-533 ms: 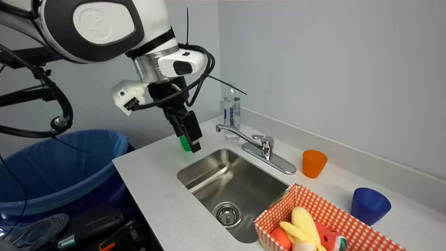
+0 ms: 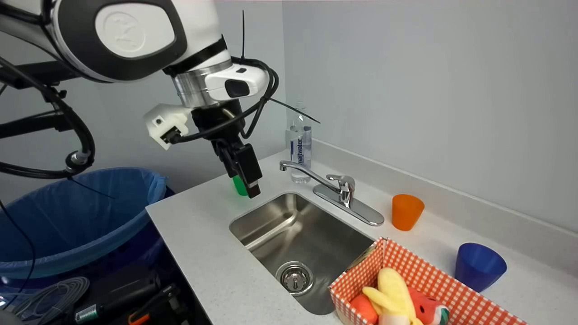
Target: Pick the stuffed banana and put it on the counter
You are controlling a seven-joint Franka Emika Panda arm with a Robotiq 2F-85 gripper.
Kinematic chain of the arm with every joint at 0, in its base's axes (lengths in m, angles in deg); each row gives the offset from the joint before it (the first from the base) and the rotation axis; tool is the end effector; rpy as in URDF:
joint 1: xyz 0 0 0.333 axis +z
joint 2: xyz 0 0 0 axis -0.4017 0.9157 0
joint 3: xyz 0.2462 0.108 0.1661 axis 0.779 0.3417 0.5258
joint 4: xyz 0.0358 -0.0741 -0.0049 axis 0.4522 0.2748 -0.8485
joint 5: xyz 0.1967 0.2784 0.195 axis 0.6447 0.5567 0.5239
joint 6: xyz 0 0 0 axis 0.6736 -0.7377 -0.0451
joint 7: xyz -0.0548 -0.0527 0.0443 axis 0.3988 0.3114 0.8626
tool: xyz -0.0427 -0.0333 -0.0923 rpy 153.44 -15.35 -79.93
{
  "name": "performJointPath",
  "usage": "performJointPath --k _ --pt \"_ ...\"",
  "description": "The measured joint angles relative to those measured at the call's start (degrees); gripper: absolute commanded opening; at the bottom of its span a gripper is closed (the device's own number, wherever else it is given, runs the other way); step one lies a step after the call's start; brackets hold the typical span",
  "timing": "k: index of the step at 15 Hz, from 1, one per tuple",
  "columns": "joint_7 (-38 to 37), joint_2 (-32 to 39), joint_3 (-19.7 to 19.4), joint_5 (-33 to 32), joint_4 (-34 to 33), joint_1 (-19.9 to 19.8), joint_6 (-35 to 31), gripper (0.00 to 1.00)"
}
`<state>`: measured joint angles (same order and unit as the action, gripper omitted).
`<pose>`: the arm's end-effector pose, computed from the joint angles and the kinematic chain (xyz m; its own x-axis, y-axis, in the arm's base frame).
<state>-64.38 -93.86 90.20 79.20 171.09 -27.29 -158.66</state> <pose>0.3597 0.0014 0.4200 0.9717 -0.1564 0.1770 -0.1677 -0.9845 0.0507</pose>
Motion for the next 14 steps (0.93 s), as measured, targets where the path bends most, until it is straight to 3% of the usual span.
performJointPath --k 14 --pt "0.0 1.4 -1.2 0.0 -0.4 -0.3 0.0 1.00"
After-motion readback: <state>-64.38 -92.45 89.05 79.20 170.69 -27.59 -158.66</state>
